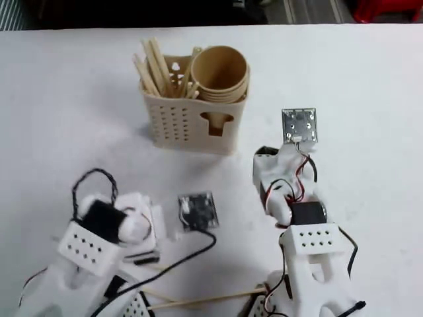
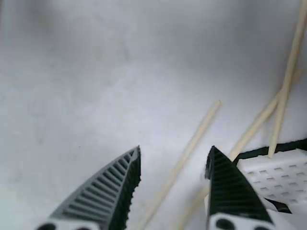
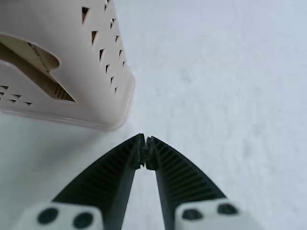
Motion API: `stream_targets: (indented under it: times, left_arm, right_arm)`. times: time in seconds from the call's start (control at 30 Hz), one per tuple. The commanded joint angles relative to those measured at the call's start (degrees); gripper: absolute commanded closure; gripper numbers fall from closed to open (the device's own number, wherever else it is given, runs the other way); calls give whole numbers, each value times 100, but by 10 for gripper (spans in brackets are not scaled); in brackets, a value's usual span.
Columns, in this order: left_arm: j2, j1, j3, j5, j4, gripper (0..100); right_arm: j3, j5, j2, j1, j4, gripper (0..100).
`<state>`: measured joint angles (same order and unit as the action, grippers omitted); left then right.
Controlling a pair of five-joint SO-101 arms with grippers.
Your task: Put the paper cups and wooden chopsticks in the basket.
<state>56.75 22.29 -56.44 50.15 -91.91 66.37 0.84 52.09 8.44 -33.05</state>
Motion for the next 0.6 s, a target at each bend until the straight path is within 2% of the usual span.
stream_targets:
  times: [0.0,0.1,0.17,0.27,0.37,0.47,0.57]
  left_arm:
    - [75,145,-273,-527,510,778]
    - [-31,277,-765,-1653,1486,779]
    - [-84,479,-1134,-2048,1873,775]
    - [-145,945,-1451,-1767,1978,778]
    - [-154,1086,-1451,-1881,1996,785]
    - [-154,1077,-1459,-1837,2013,870]
    - [-154,1042,-1451,-1363,1969,932]
  right_arm:
    - [-70,9,136,-22,92,977]
    - [-70,9,136,-22,92,977]
    - [-70,9,136,-31,92,977]
    - [-70,9,136,-40,92,977]
    - [-70,9,136,-40,92,977]
    - [-70,9,136,-31,92,977]
    - [-70,0,136,-22,92,977]
